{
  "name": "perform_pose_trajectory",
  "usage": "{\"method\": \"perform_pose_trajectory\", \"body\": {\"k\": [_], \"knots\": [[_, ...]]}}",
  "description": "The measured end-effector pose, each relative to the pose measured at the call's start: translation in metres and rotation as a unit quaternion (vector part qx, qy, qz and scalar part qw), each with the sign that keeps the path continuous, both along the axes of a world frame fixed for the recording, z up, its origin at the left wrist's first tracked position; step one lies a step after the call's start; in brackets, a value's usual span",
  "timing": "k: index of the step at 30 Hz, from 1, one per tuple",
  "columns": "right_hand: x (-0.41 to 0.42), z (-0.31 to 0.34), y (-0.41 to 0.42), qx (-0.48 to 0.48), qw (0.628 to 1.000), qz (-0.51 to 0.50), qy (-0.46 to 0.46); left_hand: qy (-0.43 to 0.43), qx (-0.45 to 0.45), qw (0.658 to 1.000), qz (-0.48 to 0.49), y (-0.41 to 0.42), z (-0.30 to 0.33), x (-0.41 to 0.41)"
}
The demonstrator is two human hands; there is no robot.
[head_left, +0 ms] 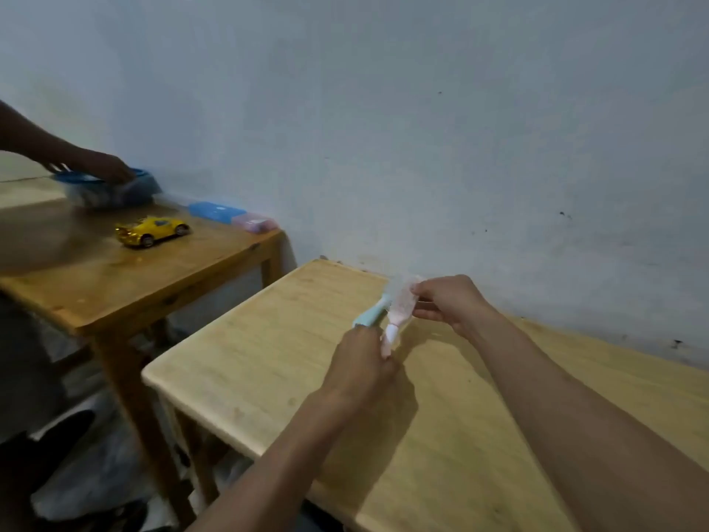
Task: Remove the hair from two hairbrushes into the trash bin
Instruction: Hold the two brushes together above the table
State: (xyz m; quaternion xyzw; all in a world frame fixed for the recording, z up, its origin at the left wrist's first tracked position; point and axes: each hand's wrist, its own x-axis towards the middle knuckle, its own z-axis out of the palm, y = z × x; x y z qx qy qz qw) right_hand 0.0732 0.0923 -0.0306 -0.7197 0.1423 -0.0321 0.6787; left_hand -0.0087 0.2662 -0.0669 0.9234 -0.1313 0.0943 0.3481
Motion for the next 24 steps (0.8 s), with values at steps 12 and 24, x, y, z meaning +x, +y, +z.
{"method": "perform_pose_trajectory", "body": {"k": [12,24], "knots": [[0.069,-0.042,-0.042,-0.114,0.985,-0.116,0.064,0.013,0.059,0.998,-0.036,-0.054,-0.003,0.055],[0.065,-0.038,-0.045,-0.183,0.976,-0.105,0.057,-0.018,0.005,0.998,-0.056,-0.051,-0.011,0.063]]}}
